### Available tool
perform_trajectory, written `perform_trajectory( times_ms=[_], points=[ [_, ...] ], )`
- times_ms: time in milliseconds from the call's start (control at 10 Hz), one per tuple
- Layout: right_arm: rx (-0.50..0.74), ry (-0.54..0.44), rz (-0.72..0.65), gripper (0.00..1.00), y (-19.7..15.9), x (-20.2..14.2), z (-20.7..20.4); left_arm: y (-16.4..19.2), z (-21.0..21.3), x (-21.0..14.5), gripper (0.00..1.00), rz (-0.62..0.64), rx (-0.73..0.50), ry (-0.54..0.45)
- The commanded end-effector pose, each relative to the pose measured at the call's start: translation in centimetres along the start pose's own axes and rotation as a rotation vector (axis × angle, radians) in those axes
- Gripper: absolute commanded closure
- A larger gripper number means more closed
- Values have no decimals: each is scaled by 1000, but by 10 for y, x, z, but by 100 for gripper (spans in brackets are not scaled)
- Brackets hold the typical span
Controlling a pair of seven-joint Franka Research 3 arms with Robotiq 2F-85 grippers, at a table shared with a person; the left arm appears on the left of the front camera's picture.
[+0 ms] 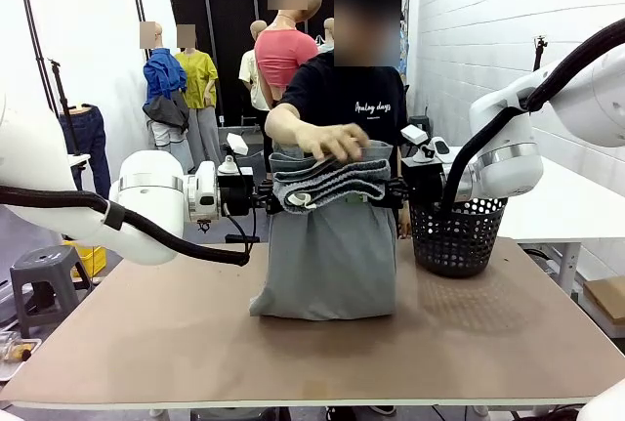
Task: Fold the training pants.
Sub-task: Fold the Training pants in half.
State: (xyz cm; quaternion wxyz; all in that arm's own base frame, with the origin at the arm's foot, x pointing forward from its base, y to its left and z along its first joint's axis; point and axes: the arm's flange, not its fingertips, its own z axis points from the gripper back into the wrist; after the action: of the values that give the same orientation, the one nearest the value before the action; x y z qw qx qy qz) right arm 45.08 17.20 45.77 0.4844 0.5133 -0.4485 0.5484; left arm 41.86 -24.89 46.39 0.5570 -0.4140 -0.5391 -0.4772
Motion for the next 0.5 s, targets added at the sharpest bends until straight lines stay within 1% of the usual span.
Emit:
perform_trajectory(
  times_ms=[0,400],
  points=[
    [4,-18,-6,100,2,0,0,-2,-1,4,100,-12,7,6],
    [4,-18,-6,100,2,0,0,-2,-1,4,100,-12,7,6]
  ],
)
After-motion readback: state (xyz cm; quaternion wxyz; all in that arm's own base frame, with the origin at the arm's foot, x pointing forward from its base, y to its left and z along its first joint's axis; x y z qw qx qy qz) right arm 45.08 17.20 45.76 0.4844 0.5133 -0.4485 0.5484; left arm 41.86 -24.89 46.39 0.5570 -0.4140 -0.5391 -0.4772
